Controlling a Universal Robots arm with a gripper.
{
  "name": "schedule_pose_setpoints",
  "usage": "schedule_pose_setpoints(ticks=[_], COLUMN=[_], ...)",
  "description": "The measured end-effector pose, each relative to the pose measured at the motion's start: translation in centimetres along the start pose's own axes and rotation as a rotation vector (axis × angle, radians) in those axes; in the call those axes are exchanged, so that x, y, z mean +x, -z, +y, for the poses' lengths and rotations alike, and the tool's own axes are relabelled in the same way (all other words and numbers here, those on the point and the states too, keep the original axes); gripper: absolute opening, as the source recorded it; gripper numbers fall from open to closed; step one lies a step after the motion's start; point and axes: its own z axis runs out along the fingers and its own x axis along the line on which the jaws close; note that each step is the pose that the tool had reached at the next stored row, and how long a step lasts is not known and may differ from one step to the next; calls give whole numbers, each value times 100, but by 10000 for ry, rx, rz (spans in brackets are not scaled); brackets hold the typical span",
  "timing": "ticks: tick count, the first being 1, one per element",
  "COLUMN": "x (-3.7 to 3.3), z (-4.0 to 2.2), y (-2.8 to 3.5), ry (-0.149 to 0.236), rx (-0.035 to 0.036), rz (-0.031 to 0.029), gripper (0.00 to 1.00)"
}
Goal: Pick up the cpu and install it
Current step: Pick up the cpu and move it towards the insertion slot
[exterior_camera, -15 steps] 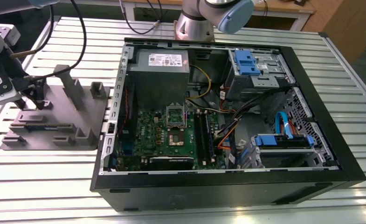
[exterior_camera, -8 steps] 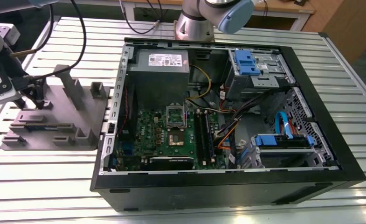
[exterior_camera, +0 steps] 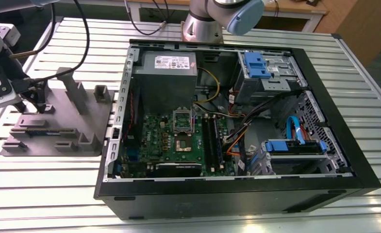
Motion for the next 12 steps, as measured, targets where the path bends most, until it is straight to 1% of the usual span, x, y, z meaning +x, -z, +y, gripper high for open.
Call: schedule_pose_setpoints(ticks=[9, 11, 12], x=[0, 0, 1], z=[1, 3, 3], y=[20, 74, 76], ry=[0, 0, 0], rx=[0, 0, 0], rz=[0, 0, 0], gripper=[47, 47, 47])
